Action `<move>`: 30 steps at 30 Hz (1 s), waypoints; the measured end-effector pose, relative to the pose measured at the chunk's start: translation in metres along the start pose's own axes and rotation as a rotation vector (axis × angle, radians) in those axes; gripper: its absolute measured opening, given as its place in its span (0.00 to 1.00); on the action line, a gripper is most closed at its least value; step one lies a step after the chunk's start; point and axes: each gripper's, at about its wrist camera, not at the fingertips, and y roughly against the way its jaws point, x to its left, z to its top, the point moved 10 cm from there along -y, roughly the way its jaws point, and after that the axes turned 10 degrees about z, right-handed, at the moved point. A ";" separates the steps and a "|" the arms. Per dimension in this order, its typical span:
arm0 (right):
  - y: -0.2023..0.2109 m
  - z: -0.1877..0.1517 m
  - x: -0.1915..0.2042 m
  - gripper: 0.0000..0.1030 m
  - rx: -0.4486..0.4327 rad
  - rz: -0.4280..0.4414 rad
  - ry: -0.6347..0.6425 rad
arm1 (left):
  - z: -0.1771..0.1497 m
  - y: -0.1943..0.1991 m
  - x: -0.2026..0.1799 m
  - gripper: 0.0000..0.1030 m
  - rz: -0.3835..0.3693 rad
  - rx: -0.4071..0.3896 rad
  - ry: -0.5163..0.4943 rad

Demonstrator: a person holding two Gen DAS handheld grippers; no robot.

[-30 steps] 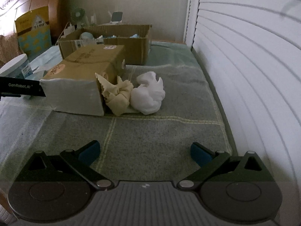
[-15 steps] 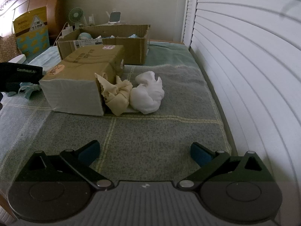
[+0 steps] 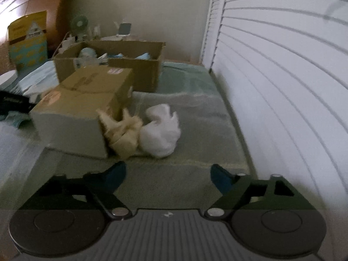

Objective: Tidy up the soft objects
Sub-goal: 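Close left tool on the blue face mask, then grasp the white tissue bundle with right tool while left holds the mask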

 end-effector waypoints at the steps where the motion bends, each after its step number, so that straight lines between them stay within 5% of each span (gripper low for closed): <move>1: -0.001 0.001 -0.003 0.82 -0.003 -0.002 -0.014 | 0.000 0.000 0.000 0.50 0.000 0.000 -0.004; 9: -0.015 0.013 -0.006 0.70 -0.008 0.001 -0.018 | 0.001 0.000 0.000 0.50 -0.009 0.010 0.004; 16: -0.021 0.021 0.004 0.38 -0.016 0.078 -0.017 | 0.001 0.000 -0.001 0.42 -0.021 0.007 -0.007; 26: -0.002 0.024 -0.007 0.37 -0.026 0.022 -0.058 | -0.006 0.012 -0.013 0.37 -0.096 0.005 -0.114; 30: -0.006 0.019 -0.010 0.46 -0.009 0.000 -0.060 | -0.007 0.014 -0.012 0.45 -0.085 0.003 -0.119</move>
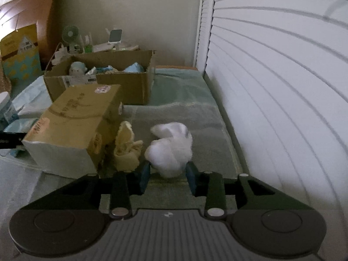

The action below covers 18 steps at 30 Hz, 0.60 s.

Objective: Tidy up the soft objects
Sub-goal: 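Grasp the white tissue bundle with right tool while left holds the mask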

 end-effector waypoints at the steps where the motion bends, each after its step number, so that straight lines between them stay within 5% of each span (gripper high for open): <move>1: -0.002 0.000 -0.001 0.53 0.000 -0.005 -0.002 | 0.000 0.000 0.002 0.49 0.006 0.001 0.009; 8: -0.012 0.003 -0.006 0.60 -0.009 -0.008 -0.026 | 0.009 -0.009 0.007 0.58 0.023 0.005 0.089; 18: -0.006 0.010 -0.007 0.51 -0.021 -0.025 -0.025 | 0.012 -0.008 0.007 0.38 -0.002 0.012 0.039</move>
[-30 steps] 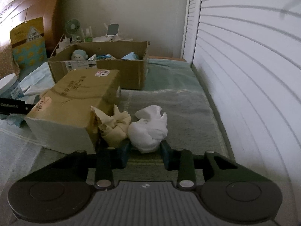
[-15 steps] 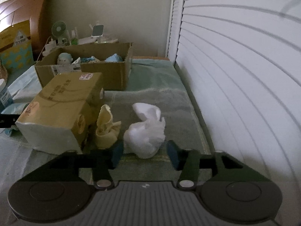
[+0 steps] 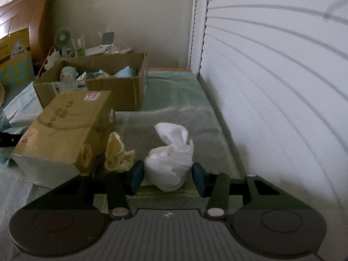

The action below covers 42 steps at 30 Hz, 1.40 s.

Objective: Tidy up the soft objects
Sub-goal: 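Grasp the white tissue bundle with right tool while left holds the mask, then carry the blue mask into the box and open left tool while right carries bundle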

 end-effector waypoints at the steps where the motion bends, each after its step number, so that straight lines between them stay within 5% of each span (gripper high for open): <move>1: 0.003 0.001 0.000 0.51 -0.002 -0.003 -0.001 | 0.000 0.002 0.000 0.38 -0.004 -0.001 -0.015; 11: 0.046 0.018 0.006 0.51 -0.050 -0.012 0.024 | 0.013 0.037 -0.005 0.38 -0.121 0.004 -0.134; 20: 0.075 0.047 0.029 0.51 -0.116 0.057 0.052 | 0.066 0.064 -0.025 0.38 -0.208 -0.111 -0.193; 34: 0.066 0.071 0.049 0.51 -0.131 0.091 0.110 | 0.154 -0.010 -0.066 0.40 -0.212 -0.130 -0.088; 35: 0.064 0.071 0.048 0.51 -0.130 0.090 0.111 | 0.156 -0.015 -0.066 0.41 -0.201 -0.134 -0.079; 39: 0.056 0.071 0.043 0.51 -0.118 0.095 0.099 | 0.158 -0.033 -0.059 0.78 -0.123 -0.146 -0.074; 42: 0.052 0.070 0.042 0.51 -0.113 0.093 0.096 | 0.154 -0.031 -0.056 0.79 -0.134 -0.146 -0.071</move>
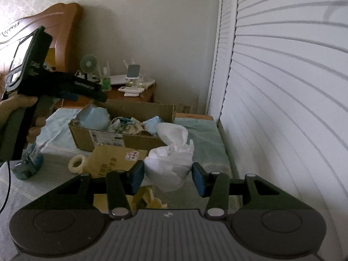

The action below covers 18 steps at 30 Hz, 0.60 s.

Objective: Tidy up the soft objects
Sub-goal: 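Carry the blue mask into the box and open left tool while right carries bundle, then carry the white tissue bundle into the box and open right tool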

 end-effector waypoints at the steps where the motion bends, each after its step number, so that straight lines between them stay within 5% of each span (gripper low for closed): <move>1: -0.001 0.000 -0.001 0.51 0.002 0.002 -0.003 | -0.002 0.003 0.002 0.80 0.006 0.001 0.000; 6: -0.004 0.001 0.002 0.51 0.004 0.010 -0.002 | -0.015 0.031 0.006 0.92 0.003 -0.003 -0.014; 18: -0.009 0.025 0.011 0.51 -0.003 0.045 0.011 | -0.058 0.102 0.008 0.97 -0.021 -0.006 -0.064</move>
